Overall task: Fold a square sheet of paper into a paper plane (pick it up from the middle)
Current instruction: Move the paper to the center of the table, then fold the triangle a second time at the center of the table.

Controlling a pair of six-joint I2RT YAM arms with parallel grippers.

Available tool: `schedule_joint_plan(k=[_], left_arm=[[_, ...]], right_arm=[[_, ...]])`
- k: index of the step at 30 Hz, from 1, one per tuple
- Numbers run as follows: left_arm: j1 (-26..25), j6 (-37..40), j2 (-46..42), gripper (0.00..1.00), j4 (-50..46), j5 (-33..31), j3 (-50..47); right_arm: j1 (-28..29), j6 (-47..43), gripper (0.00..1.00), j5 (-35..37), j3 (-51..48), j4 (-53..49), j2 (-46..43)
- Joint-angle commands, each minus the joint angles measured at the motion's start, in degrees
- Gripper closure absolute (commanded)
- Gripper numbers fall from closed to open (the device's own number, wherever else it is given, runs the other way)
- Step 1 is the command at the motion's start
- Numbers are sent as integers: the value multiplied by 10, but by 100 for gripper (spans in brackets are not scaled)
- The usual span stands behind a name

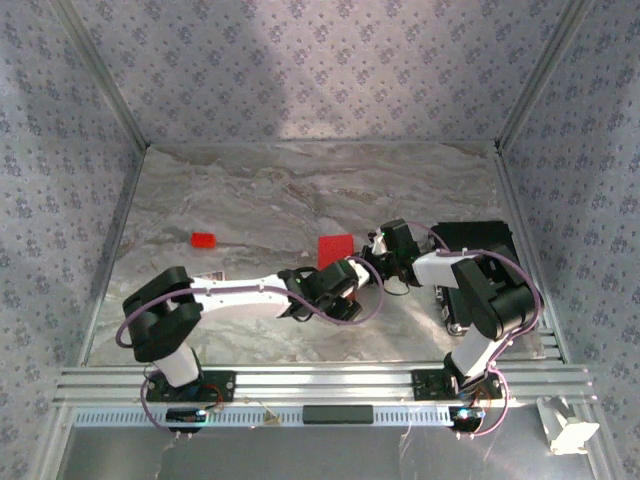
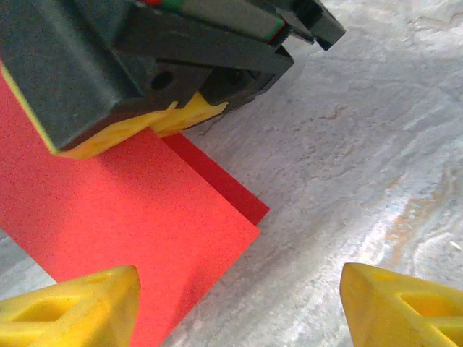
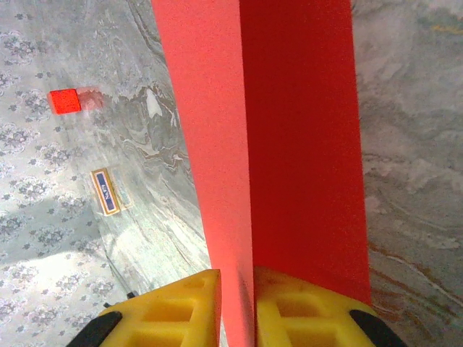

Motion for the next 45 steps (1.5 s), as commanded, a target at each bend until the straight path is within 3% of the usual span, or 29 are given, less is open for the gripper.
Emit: schedule_joint_plan(k=[1, 8, 14, 31, 36, 45], left_arm=[[-18, 43, 27, 26, -35, -59, 34], [-25, 59, 47, 26, -33, -116, 46], [-25, 68, 50, 34, -27, -107, 45], [-20, 67, 50, 97, -22, -80, 45], [5, 48, 37, 100, -20, -4, 46], [104, -37, 19, 100, 35, 251, 29]], right_arm=[[-2, 1, 81, -10, 5, -12, -5], [-2, 2, 81, -6, 3, -14, -13], [-2, 4, 81, -3, 0, -13, -14], [-7, 4, 80, 4, -10, -15, -30], [-25, -14, 76, 31, -20, -58, -61], [-80, -84, 57, 145, -33, -234, -214]])
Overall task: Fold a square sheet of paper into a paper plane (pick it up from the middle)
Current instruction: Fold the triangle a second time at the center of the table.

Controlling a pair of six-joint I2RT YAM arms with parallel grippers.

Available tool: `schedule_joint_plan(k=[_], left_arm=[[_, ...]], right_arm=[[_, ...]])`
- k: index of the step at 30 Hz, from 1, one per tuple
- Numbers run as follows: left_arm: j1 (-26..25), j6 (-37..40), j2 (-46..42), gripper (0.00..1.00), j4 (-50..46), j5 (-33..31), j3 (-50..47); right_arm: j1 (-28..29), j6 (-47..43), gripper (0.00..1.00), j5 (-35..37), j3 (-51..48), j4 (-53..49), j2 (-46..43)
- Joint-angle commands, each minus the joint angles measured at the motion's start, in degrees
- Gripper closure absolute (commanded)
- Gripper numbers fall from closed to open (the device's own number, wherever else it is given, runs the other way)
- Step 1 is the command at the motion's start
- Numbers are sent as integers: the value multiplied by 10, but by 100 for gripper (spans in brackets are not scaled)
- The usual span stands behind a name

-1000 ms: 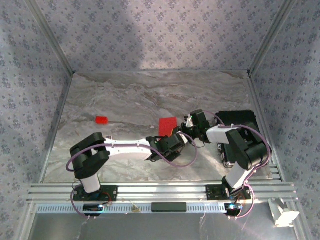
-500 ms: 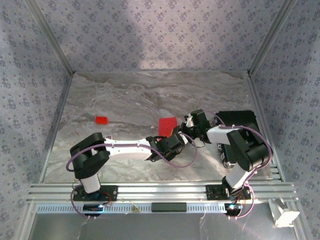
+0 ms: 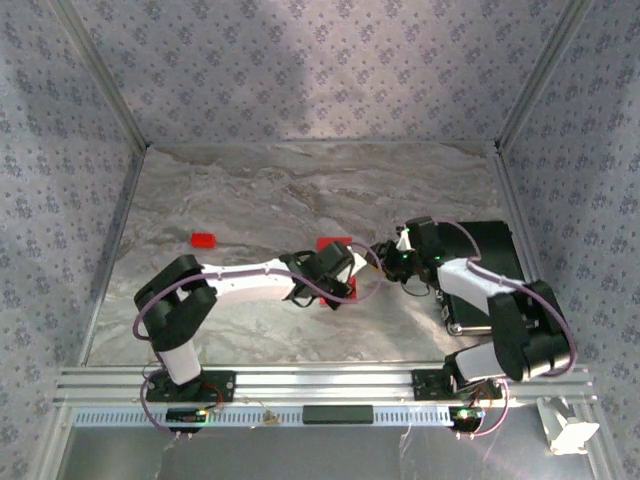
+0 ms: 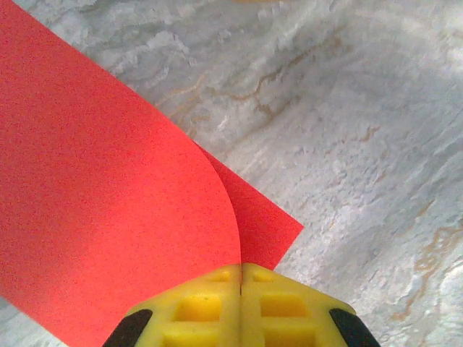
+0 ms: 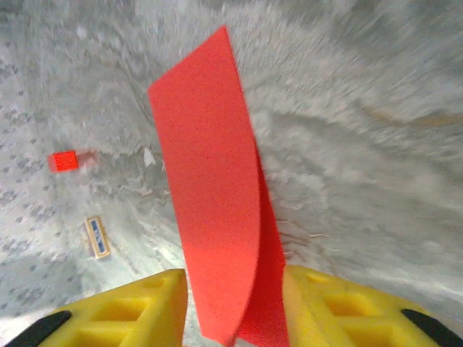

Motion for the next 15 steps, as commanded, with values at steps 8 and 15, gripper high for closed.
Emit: schedule_joint_plan(k=[8, 15], left_arm=[[66, -93, -7, 100, 67, 208, -9], [82, -96, -21, 100, 64, 197, -27]], right_arm=[[-7, -29, 61, 35, -33, -78, -80], [37, 6, 81, 10, -54, -12, -53]])
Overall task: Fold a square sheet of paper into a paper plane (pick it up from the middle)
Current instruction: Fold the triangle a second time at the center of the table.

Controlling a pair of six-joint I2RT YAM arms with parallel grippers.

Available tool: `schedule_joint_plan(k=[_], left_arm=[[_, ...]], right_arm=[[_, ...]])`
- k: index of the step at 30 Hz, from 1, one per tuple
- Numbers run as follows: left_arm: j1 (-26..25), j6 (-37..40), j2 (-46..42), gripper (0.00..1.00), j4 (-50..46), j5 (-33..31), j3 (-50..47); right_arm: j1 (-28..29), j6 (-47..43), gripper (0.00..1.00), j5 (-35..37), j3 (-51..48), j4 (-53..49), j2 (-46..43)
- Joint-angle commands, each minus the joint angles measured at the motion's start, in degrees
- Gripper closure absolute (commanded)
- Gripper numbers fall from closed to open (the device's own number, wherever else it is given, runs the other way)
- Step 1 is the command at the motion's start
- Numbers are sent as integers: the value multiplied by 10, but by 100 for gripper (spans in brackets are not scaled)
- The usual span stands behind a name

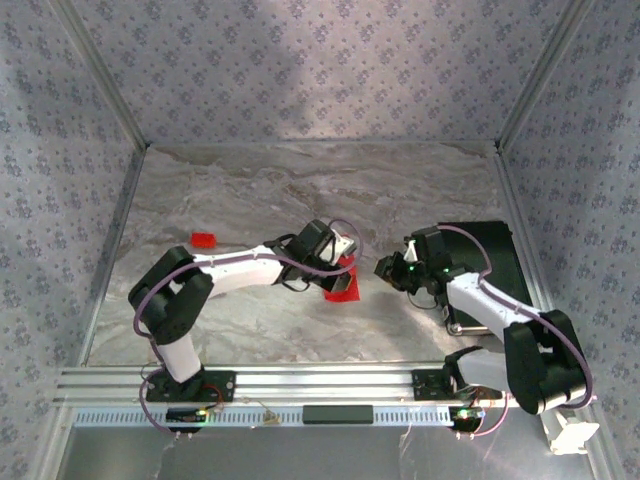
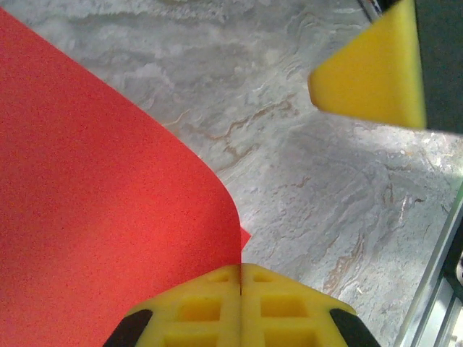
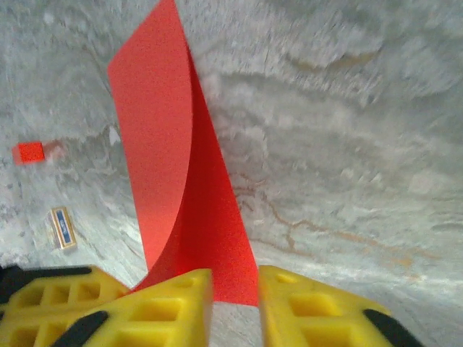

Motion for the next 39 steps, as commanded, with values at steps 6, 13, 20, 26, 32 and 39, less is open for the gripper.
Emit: schedule_joint_plan(k=[6, 13, 20, 26, 32, 39], left_arm=[[3, 15, -23, 99, -26, -15, -4], [3, 22, -13, 92, -31, -18, 0], [3, 19, -7, 87, -18, -20, 1], [3, 12, -2, 85, -2, -21, -1], [3, 6, -3, 87, 12, -24, -9], [5, 8, -5, 98, 13, -30, -15]], right_arm=[[65, 35, 87, -36, 13, 71, 83], [91, 46, 89, -54, 32, 116, 145], [91, 53, 89, -68, 32, 137, 163], [88, 52, 89, -72, 32, 137, 165], [85, 54, 89, -72, 28, 137, 164], [84, 55, 89, -68, 24, 135, 160]])
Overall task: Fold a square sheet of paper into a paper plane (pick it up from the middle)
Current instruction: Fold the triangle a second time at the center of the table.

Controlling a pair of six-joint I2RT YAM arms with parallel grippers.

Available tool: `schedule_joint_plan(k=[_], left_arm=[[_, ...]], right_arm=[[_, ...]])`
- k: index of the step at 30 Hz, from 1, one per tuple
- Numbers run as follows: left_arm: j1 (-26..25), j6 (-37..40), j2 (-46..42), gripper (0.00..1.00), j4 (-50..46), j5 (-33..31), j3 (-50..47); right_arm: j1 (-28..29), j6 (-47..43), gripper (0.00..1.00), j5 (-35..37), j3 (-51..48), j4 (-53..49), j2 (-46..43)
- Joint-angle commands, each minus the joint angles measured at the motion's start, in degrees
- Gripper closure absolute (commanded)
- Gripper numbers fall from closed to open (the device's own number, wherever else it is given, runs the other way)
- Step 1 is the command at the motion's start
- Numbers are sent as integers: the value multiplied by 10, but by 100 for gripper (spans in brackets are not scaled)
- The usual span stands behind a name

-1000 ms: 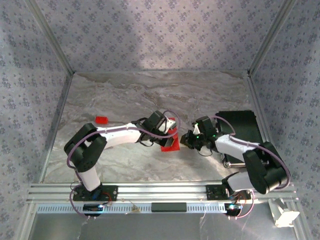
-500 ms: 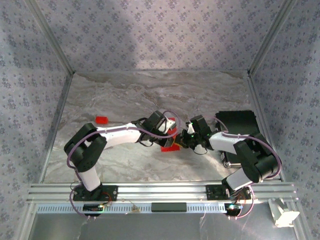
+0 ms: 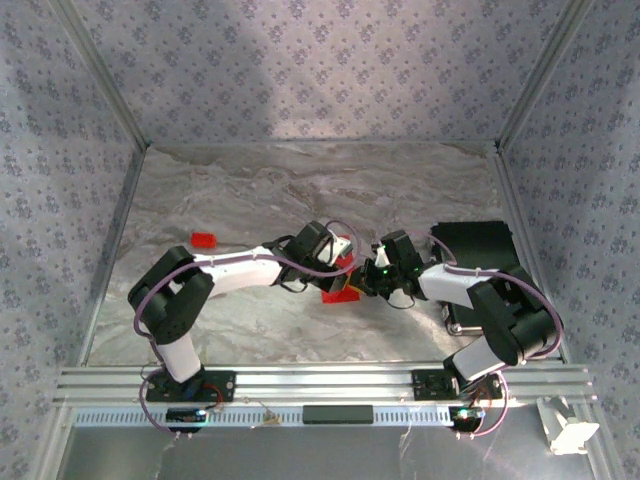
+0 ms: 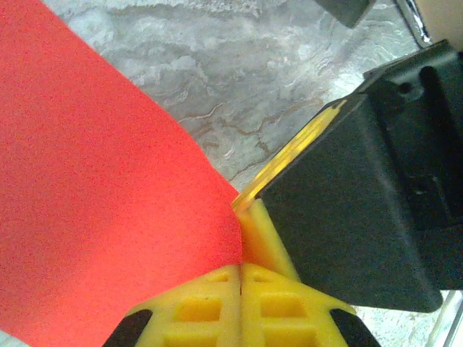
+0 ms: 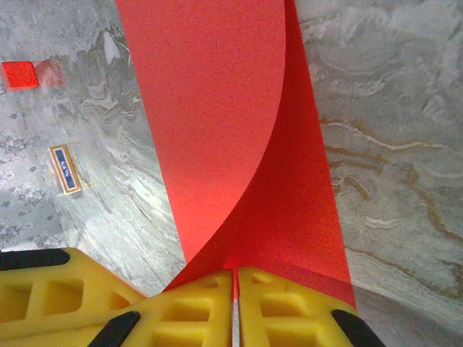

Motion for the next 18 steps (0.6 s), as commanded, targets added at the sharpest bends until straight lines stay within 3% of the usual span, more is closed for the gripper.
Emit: schedule_joint_plan(k=[1, 9, 18], left_arm=[[5, 3, -3, 100, 7, -3, -4], [12, 8, -5, 100, 1, -4, -7], [18, 1, 1, 100, 7, 14, -7]], right_arm=[[-3, 7, 89, -1, 2, 1, 5], [16, 2, 90, 45, 8, -31, 11], [17, -48, 91, 119, 29, -142, 26]])
